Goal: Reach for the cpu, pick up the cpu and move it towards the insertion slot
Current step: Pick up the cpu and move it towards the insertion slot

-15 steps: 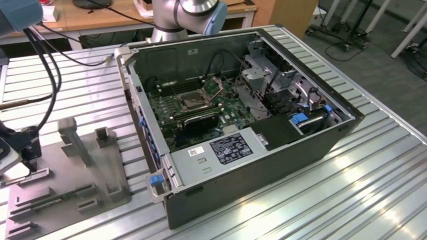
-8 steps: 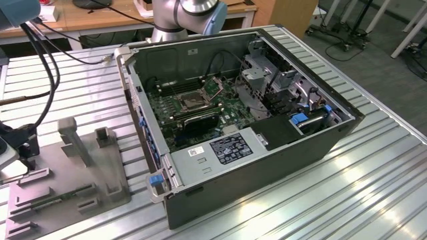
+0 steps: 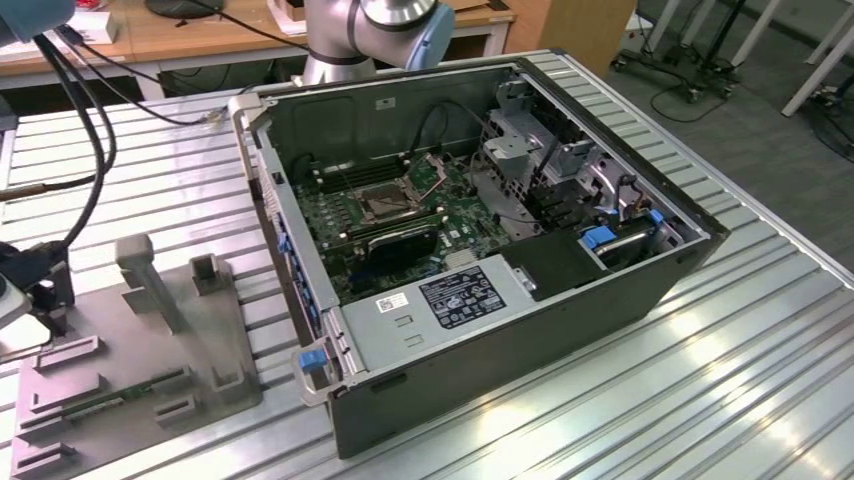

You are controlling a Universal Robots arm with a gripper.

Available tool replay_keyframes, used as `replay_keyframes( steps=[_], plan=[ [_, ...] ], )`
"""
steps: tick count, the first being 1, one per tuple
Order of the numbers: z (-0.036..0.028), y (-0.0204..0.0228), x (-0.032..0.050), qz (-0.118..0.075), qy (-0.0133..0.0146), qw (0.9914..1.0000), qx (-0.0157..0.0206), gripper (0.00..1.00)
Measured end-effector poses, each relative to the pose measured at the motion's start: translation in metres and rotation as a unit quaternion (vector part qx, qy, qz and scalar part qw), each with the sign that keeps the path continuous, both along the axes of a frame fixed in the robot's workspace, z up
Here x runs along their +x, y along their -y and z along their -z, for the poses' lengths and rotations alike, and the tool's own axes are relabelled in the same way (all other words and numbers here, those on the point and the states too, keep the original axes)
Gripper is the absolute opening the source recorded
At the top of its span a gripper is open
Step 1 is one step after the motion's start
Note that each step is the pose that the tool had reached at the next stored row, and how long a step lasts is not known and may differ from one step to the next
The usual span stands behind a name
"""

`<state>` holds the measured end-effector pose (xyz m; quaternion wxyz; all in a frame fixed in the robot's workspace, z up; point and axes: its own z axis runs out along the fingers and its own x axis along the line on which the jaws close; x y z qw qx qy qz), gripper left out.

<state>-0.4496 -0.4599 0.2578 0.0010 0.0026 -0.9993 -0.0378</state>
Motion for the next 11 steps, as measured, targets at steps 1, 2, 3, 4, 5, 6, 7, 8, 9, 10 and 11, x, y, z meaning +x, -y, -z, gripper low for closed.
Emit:
replay_keyframes(
  steps=[1, 2, 3, 4, 5, 6, 7, 8, 9, 10, 11],
  plan=[
    [-0.0010, 0.0000, 0.0000, 0.000, 0.0000, 1.00000, 0.0000, 0.54],
    [-0.0020, 0.0000, 0.0000, 0.000, 0.0000, 1.00000, 0.0000, 0.54],
    [-0.0030, 0.0000, 0.0000, 0.000, 0.0000, 1.00000, 0.0000, 0.54],
    [-0.0039, 0.0000, 0.0000, 0.000, 0.0000, 1.00000, 0.0000, 0.54],
    [-0.0050, 0.0000, 0.0000, 0.000, 0.0000, 1.00000, 0.0000, 0.54],
    [-0.0059, 0.0000, 0.0000, 0.000, 0.0000, 1.00000, 0.0000, 0.54],
    [-0.0069, 0.0000, 0.0000, 0.000, 0.0000, 1.00000, 0.0000, 0.54],
    [-0.0077, 0.0000, 0.0000, 0.000, 0.0001, 1.00000, 0.0000, 0.54],
    [-0.0085, 0.0000, 0.0000, 0.000, 0.0000, 1.00000, 0.0000, 0.54],
    [-0.0094, 0.0000, 0.0000, 0.000, 0.0000, 1.00000, 0.0000, 0.54],
    [-0.0103, 0.0000, 0.0000, 0.000, 0.0000, 1.00000, 0.0000, 0.54]
  ],
)
